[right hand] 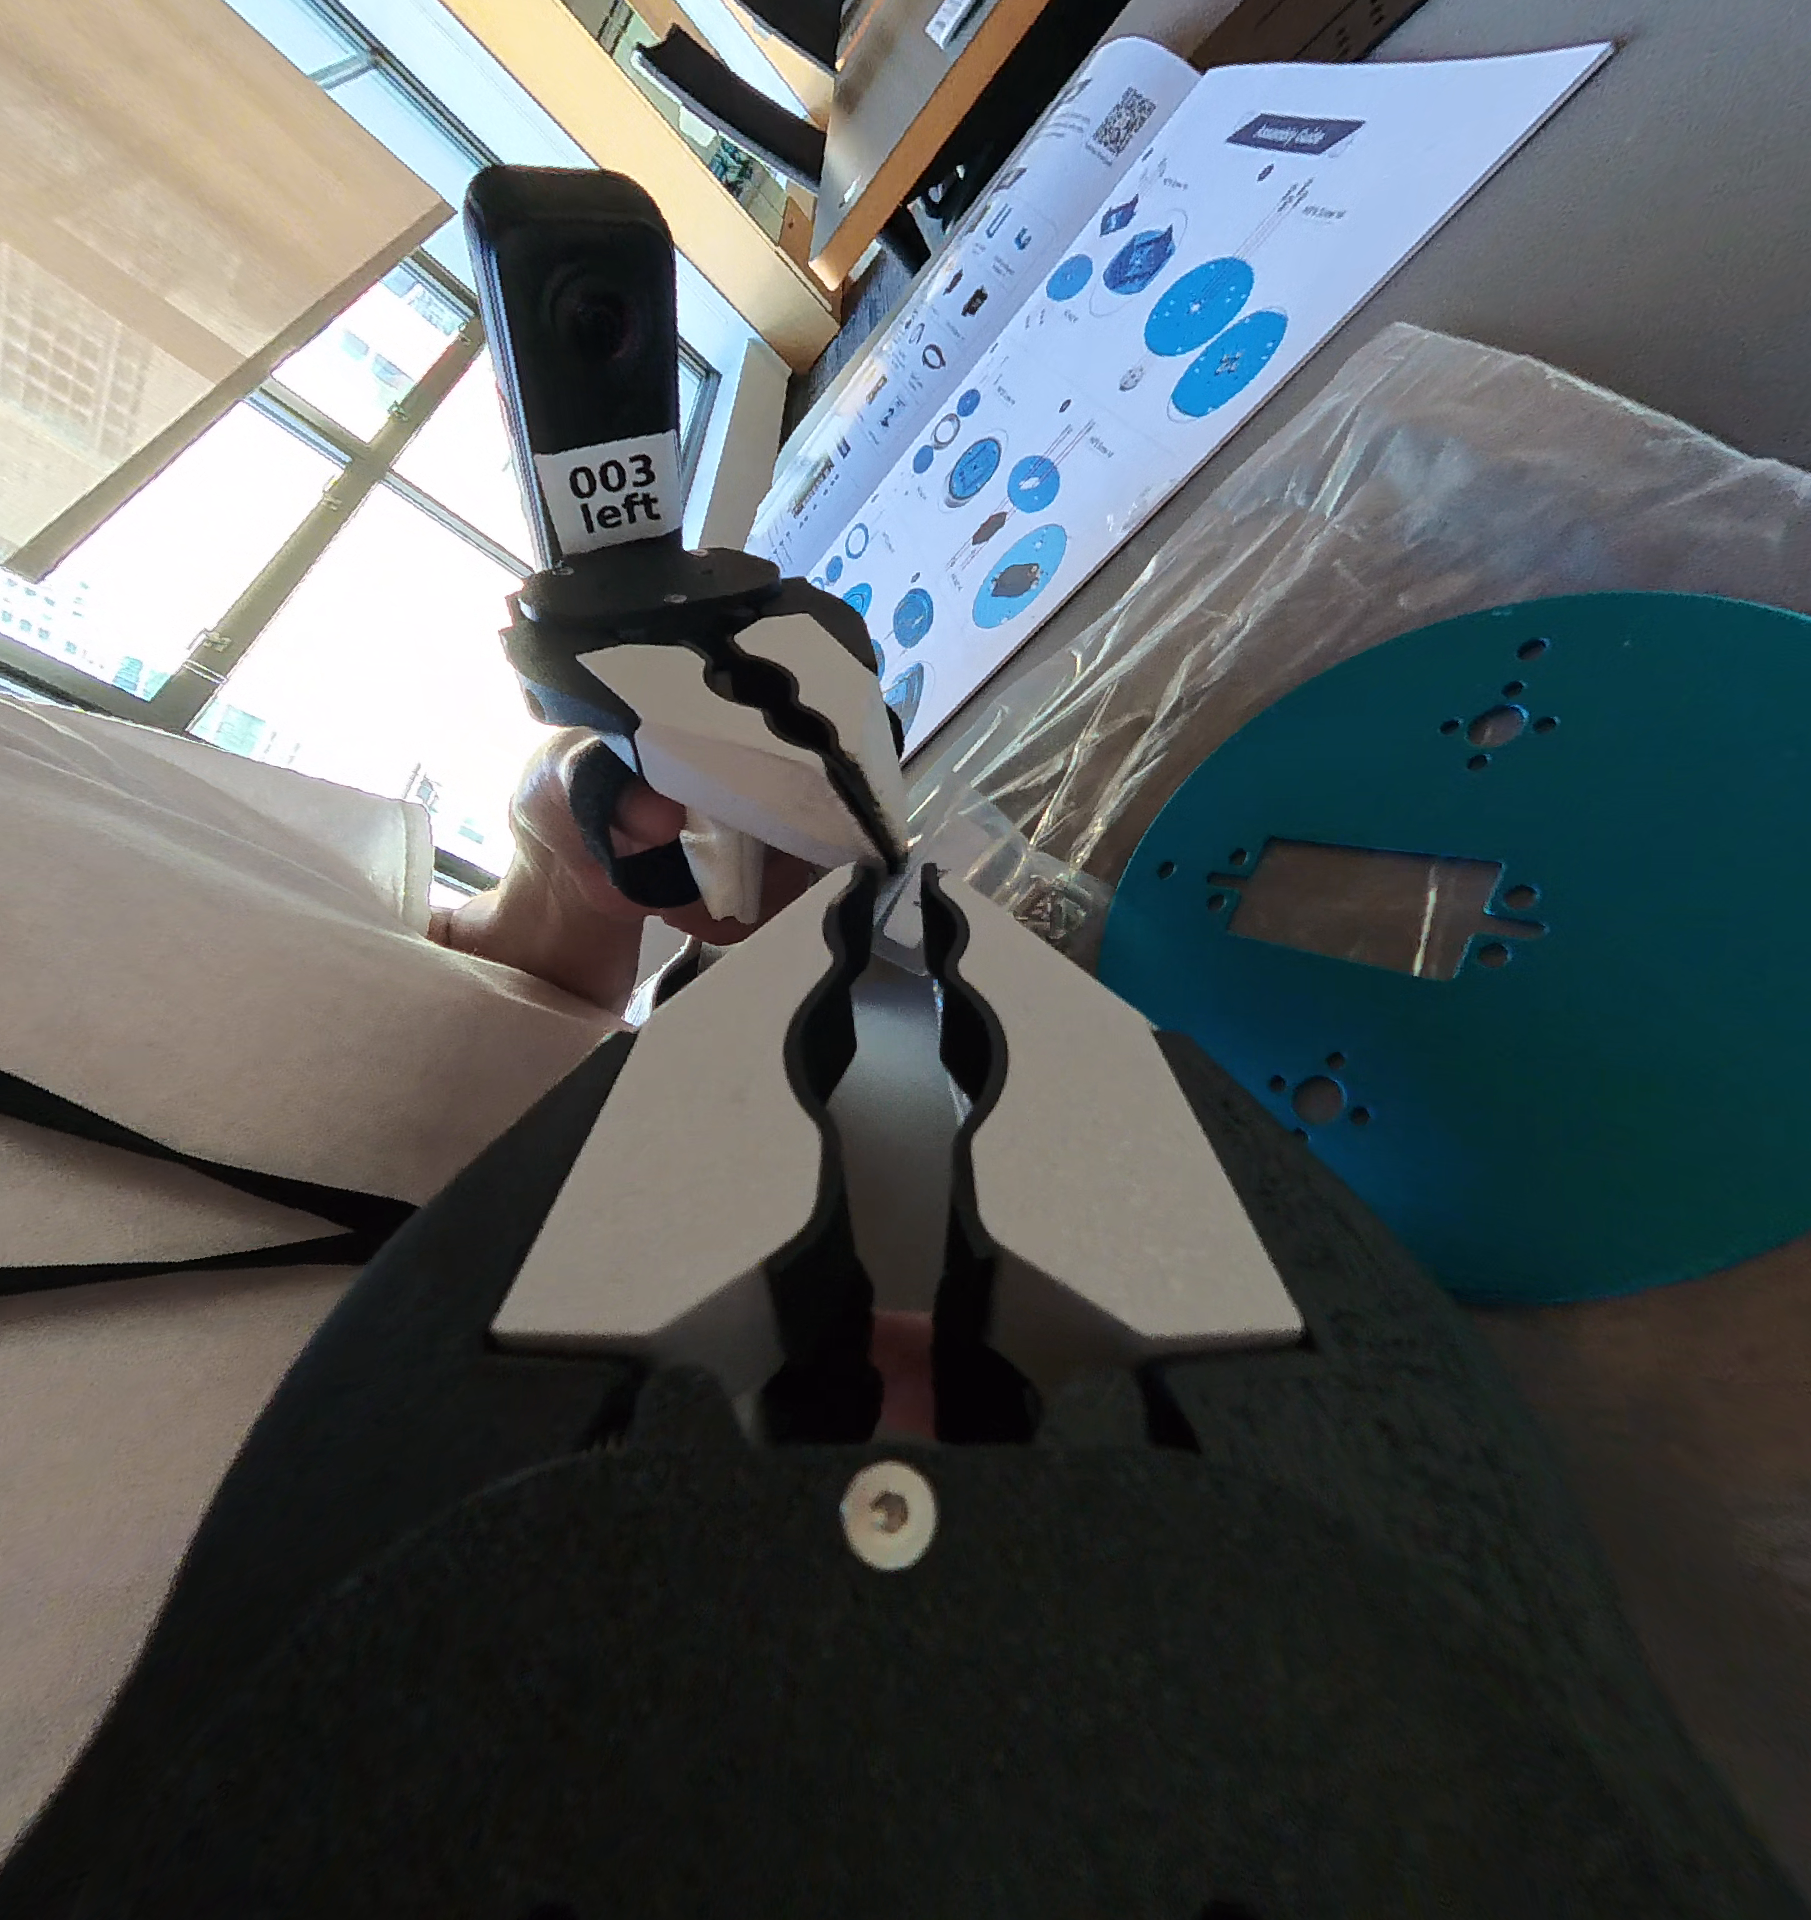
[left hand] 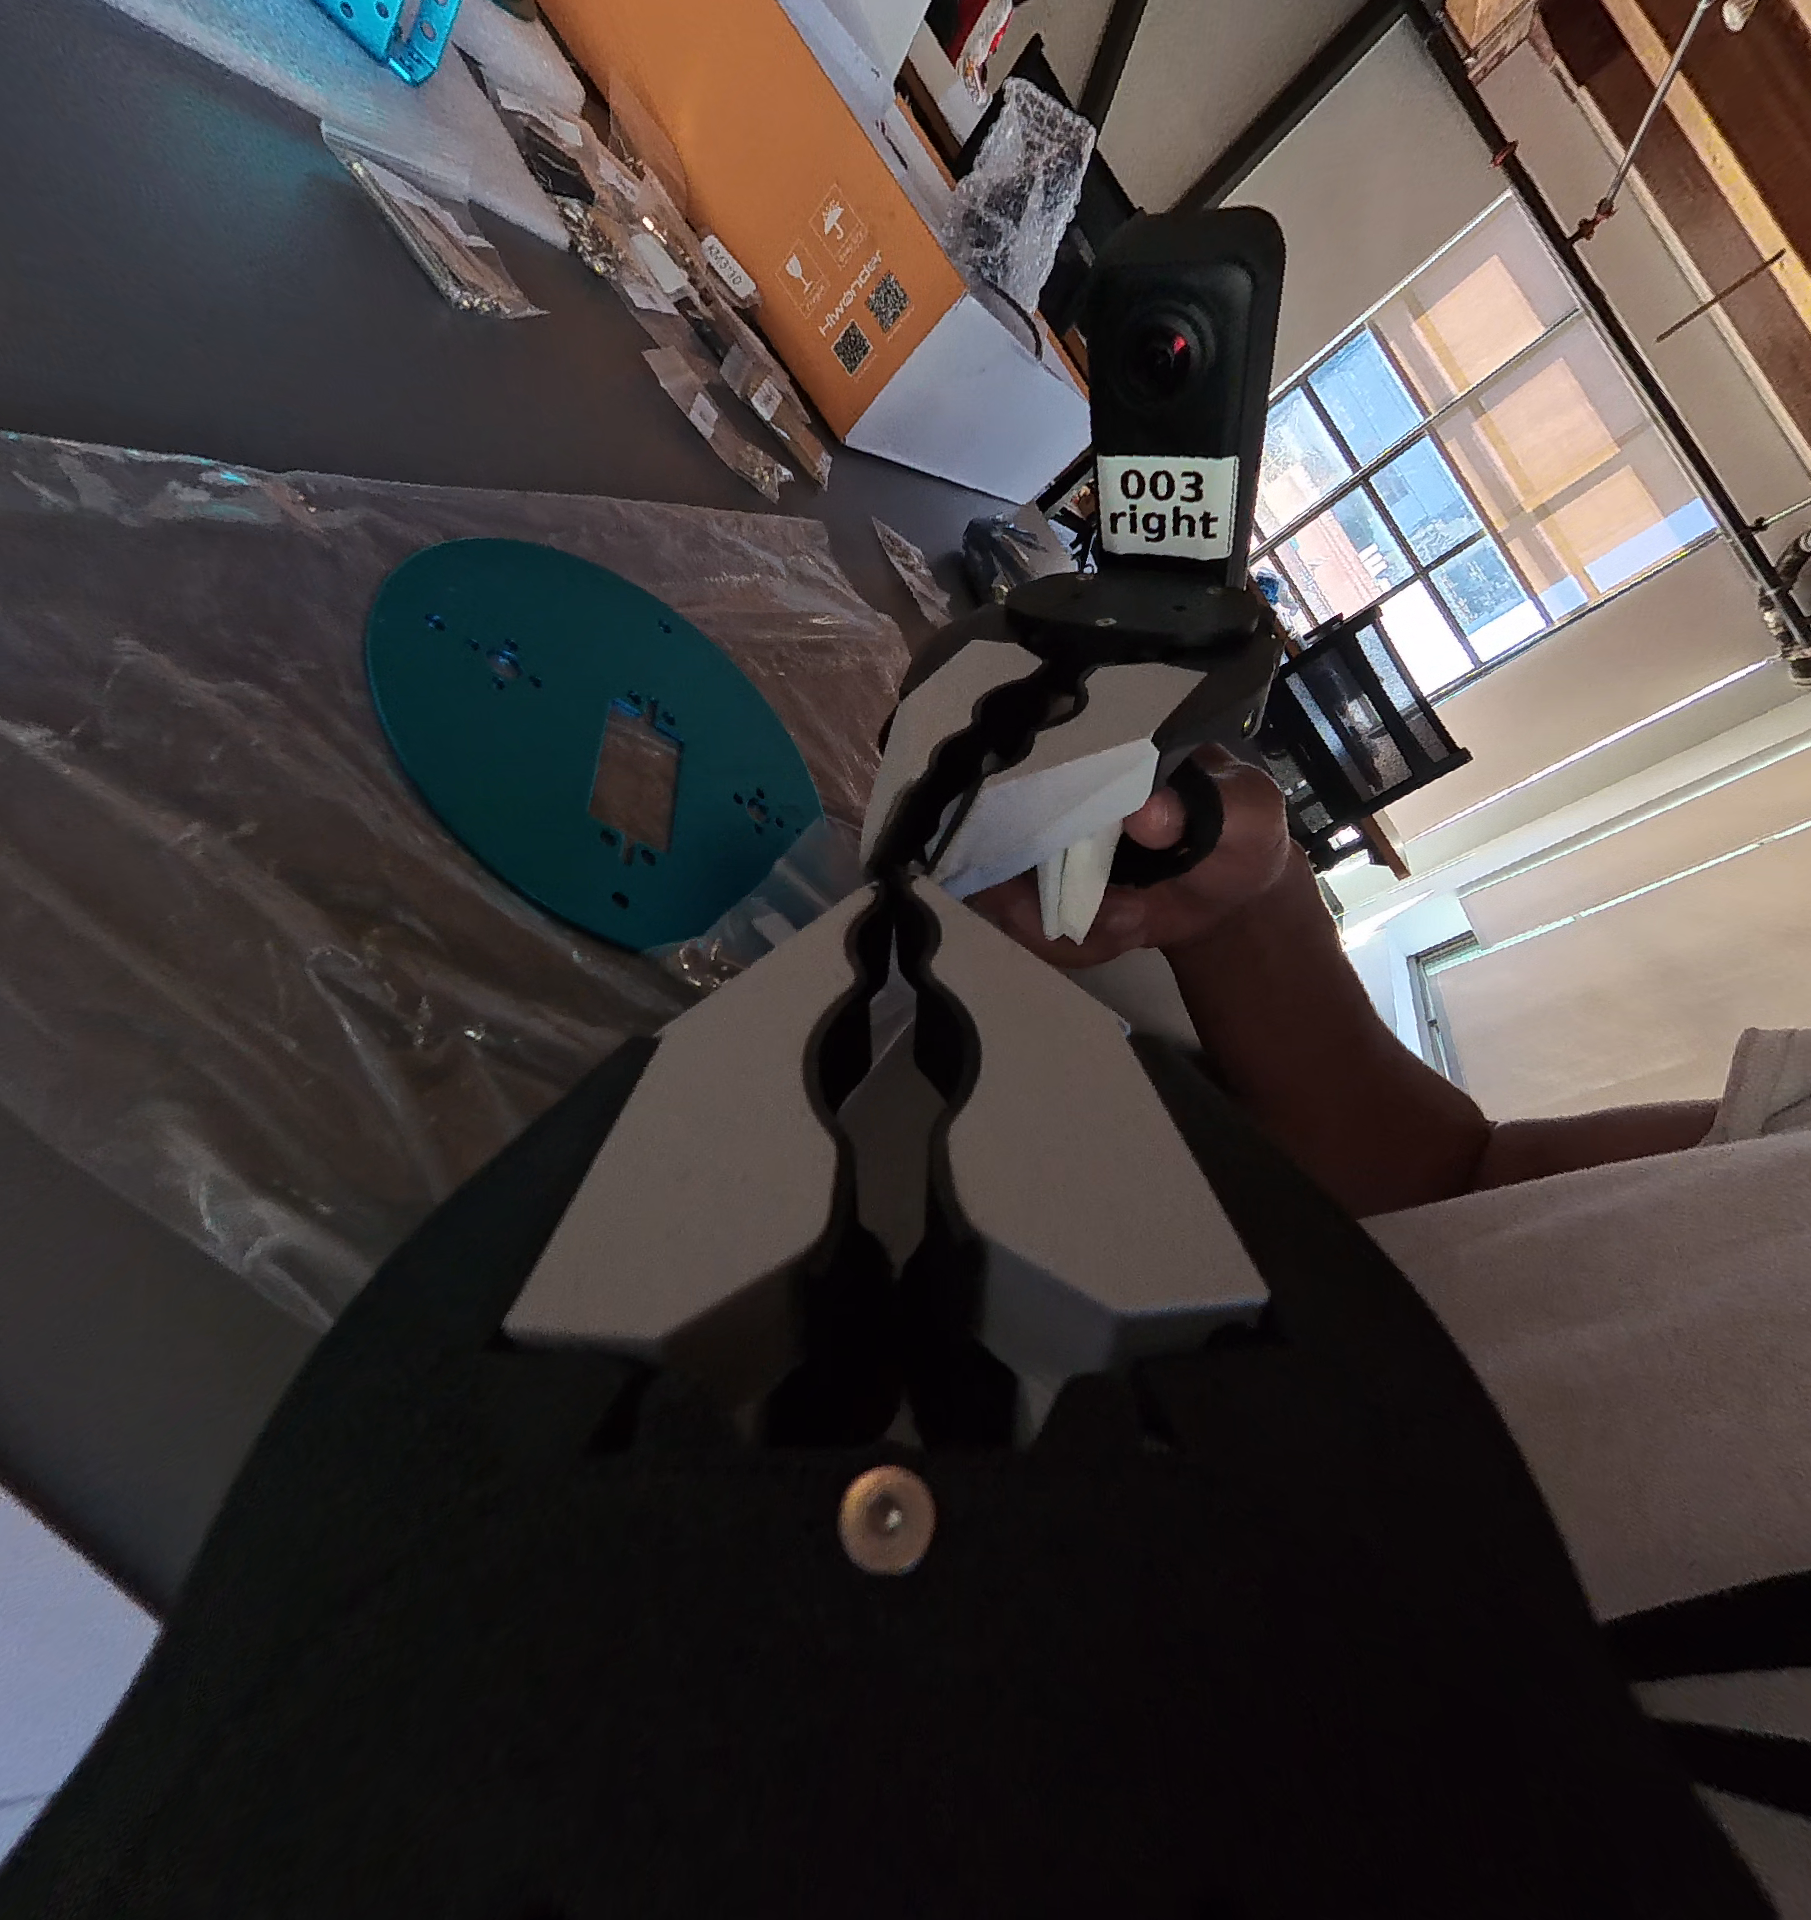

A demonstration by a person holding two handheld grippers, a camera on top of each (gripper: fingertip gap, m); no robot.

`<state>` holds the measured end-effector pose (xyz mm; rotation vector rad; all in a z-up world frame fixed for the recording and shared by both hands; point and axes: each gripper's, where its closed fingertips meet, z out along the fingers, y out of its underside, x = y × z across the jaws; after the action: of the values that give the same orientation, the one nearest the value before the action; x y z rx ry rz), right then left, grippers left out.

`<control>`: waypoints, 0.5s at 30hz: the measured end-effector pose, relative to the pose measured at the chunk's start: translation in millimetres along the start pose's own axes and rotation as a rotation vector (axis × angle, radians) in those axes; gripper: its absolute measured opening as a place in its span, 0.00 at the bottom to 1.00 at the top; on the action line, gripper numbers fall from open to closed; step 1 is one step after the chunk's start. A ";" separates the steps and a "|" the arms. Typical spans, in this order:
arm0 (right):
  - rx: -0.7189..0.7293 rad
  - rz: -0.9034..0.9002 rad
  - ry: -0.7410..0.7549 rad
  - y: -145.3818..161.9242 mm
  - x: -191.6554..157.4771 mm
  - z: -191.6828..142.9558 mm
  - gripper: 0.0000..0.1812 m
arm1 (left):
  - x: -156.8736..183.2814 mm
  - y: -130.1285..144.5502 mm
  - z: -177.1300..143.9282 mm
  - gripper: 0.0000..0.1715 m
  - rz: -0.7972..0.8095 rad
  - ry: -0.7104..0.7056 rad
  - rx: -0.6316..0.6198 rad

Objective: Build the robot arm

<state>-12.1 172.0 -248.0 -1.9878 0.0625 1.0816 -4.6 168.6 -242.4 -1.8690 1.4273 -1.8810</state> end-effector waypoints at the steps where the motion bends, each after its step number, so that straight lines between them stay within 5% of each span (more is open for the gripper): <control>1: 0.001 0.000 -0.003 -0.2 -0.6 0.4 0.04 | 0.2 0.0 -0.6 0.00 -0.002 0.002 0.000; 15: -0.079 -0.011 -0.009 13.5 -2.6 14.9 0.04 | 4.6 -2.9 -8.5 0.00 -0.007 0.031 0.030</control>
<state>-29.1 173.0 -259.0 -2.0515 0.0038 1.1009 -11.2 171.5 -235.4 -1.8420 1.3950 -1.9314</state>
